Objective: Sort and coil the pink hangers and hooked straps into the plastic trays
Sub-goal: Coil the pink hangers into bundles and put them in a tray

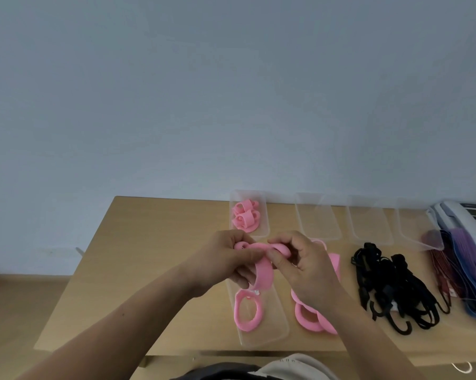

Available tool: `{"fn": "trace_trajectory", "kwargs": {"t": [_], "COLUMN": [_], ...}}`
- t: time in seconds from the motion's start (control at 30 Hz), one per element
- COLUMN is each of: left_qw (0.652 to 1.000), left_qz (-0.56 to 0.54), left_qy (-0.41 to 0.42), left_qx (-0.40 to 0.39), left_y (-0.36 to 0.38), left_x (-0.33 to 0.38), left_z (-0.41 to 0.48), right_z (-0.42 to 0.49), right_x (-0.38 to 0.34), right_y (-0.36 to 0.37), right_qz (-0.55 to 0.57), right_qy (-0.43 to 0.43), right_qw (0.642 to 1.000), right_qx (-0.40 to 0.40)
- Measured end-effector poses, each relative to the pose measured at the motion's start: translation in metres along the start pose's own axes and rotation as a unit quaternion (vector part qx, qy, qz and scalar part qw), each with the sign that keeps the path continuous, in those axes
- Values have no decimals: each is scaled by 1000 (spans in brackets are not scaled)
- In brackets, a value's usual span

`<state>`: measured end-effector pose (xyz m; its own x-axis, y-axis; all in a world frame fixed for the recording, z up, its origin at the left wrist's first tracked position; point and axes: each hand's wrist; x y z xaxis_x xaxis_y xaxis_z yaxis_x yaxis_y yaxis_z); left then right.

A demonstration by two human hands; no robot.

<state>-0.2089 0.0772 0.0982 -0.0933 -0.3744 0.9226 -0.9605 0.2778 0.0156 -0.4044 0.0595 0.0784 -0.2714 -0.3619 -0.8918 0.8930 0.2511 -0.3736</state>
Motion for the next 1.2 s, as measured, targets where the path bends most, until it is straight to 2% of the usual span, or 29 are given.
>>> {"fn": "trace_trajectory", "kwargs": {"t": [0.1,0.17,0.33,0.5,0.63,0.77,0.9,1.03,1.2], "left_qw": [997,995,995,993,984,979,986,996,997], "left_qz": [-73,-99,-93,-35,-15,9,23,23,-49], "left_qy": [-11,-8,21,105,164,190,149,88,54], "left_qx": [-23,-18,22,52,73,71,70,19,-9], "left_y": [1,2,3,3,6,7,6,3,4], "left_x": [3,3,0,-5,-6,-8,-8,-4,0], "left_z": [1,3,6,7,8,7,5,2,0], "right_z": [2,2,1,2,2,5,5,2,0], "right_x": [1,3,1,-5,-9,-12,-12,-12,-11], "right_y": [0,-1,2,-1,-3,-1,-2,-1,-1], "right_qz": [-51,-42,95,196,222,211,196,181,146], "right_qy": [-66,-74,19,61,83,97,66,43,35], "right_qw": [996,996,995,979,971,973,978,983,989], "right_qx": [16,18,8,17,-19,5,7,9,-3]}}
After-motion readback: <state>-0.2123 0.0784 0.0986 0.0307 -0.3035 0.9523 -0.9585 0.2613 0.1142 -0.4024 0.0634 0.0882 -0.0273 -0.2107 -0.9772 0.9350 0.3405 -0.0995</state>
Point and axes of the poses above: each hand's wrist, its own z-axis towards the middle knuckle, its own y-axis out of the palm, x = y × z, and after that the axes turned 4 degrees about -y, right-handed
